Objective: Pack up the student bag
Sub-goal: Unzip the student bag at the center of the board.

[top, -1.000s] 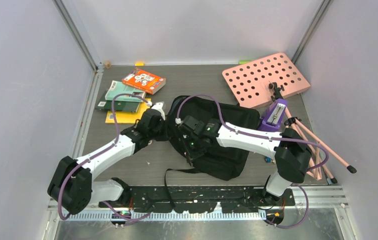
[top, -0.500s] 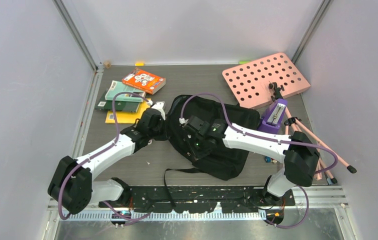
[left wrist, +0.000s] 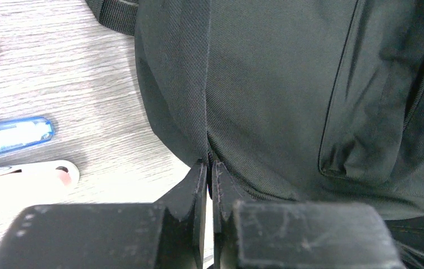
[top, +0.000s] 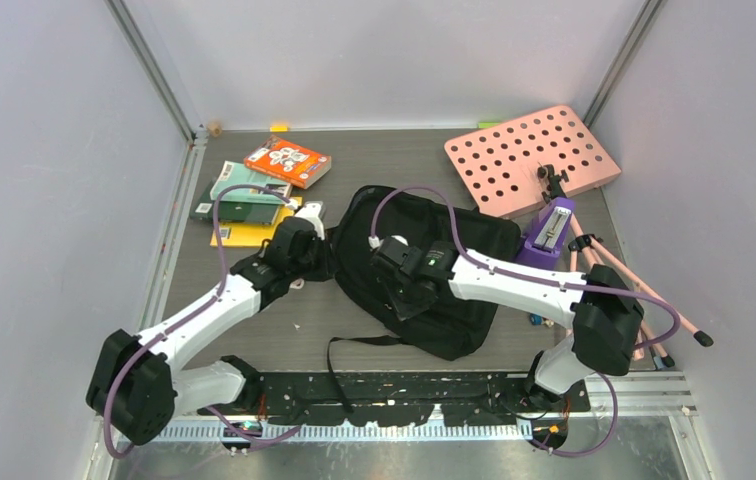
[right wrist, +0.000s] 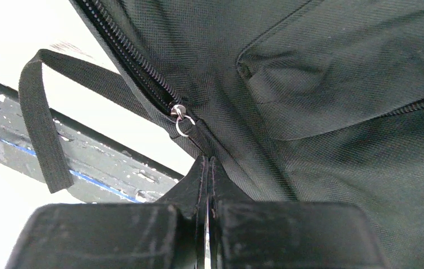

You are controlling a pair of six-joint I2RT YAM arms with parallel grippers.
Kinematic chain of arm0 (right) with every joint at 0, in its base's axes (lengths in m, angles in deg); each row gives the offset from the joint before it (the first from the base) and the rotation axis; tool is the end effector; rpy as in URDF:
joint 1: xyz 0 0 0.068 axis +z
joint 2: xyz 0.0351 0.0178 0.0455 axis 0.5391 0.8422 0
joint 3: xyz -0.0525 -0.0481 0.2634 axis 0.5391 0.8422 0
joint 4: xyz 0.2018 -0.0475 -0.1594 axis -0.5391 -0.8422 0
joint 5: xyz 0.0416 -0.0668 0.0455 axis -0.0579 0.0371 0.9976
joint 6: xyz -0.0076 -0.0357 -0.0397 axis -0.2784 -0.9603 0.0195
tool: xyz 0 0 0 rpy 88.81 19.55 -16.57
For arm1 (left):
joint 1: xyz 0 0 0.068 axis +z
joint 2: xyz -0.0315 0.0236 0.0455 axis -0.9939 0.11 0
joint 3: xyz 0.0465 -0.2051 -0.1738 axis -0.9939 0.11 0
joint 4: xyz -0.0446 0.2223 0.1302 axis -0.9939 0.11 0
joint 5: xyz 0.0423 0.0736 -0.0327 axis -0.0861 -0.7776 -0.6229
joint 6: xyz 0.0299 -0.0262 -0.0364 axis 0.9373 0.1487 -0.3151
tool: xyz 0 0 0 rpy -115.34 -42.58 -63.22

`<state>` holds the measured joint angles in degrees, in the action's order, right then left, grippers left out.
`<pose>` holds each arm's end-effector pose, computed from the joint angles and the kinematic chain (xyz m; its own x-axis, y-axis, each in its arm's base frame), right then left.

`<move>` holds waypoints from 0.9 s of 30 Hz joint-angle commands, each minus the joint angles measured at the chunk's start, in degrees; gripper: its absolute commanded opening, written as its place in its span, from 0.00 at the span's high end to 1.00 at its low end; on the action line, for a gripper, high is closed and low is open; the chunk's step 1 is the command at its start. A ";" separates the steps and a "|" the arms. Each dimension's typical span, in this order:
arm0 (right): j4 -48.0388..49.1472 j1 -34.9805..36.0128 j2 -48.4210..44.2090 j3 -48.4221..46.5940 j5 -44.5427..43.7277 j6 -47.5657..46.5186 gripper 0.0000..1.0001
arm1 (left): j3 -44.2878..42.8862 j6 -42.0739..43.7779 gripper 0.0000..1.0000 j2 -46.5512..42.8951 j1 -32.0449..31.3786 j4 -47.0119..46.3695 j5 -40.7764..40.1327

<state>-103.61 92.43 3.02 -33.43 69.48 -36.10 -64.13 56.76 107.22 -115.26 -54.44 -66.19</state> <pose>0.1549 0.2613 0.2366 -0.8370 -0.4300 -0.3384 -0.4925 0.8615 0.1236 0.2073 -0.1275 0.2316 -0.7367 -0.1293 -0.6637 0.1829 0.9068 -0.3798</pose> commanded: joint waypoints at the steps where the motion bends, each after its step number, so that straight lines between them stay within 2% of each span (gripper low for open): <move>1: -10.84 0.31 -3.93 0.84 -3.88 0.67 1.00 | -0.33 2.73 1.00 -4.57 1.69 -0.31 -3.16; 7: -8.89 0.30 -5.36 -0.90 -5.10 0.26 1.00 | 4.03 1.21 1.00 -10.25 0.68 -0.81 8.97; 9: -8.11 0.26 -6.07 -3.23 -7.73 0.17 0.91 | 5.32 0.12 1.00 -12.26 -0.84 -0.31 10.84; 10: -7.81 0.28 -6.21 -4.13 -8.44 0.25 0.80 | 5.79 -0.46 1.00 -13.33 -1.58 0.16 11.25; 12: -6.17 0.30 -7.07 -6.21 -9.66 0.17 0.65 | 5.81 -1.60 1.00 -14.34 -2.98 2.49 12.17; 13: -4.71 0.26 -7.63 -7.08 -10.62 0.23 0.61 | 5.38 -2.17 0.96 -14.93 -3.17 4.27 12.25; 14: -4.05 0.28 -7.87 -7.41 -11.11 0.17 0.51 | 4.82 -2.76 0.89 -15.63 -3.22 6.58 11.65; 16: -1.79 0.17 -8.61 -8.17 -12.93 0.02 0.39 | 2.53 -3.77 0.63 -17.24 -3.22 12.38 7.25; 18: -0.56 -0.08 -8.86 -8.64 -14.80 -0.31 0.32 | -0.28 -3.95 0.45 -18.54 -3.23 17.28 1.99; 20: 0.30 -0.72 -8.58 -9.15 -16.65 -0.41 0.29 | -3.08 -3.21 0.31 -18.86 -3.23 20.35 -2.85; 24: 3.86 -1.97 -8.61 -8.91 -19.36 0.18 0.27 | -7.76 0.06 0.17 -15.19 -2.69 21.43 -8.84; 27: 7.08 -2.65 -9.39 -7.77 -20.04 1.20 0.26 | -9.28 1.22 0.15 -9.18 -1.00 17.93 -7.58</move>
<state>-102.89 90.68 -4.41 -40.95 53.61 -36.31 -70.65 55.34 92.09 -117.99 -35.49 -70.13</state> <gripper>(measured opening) 0.730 0.839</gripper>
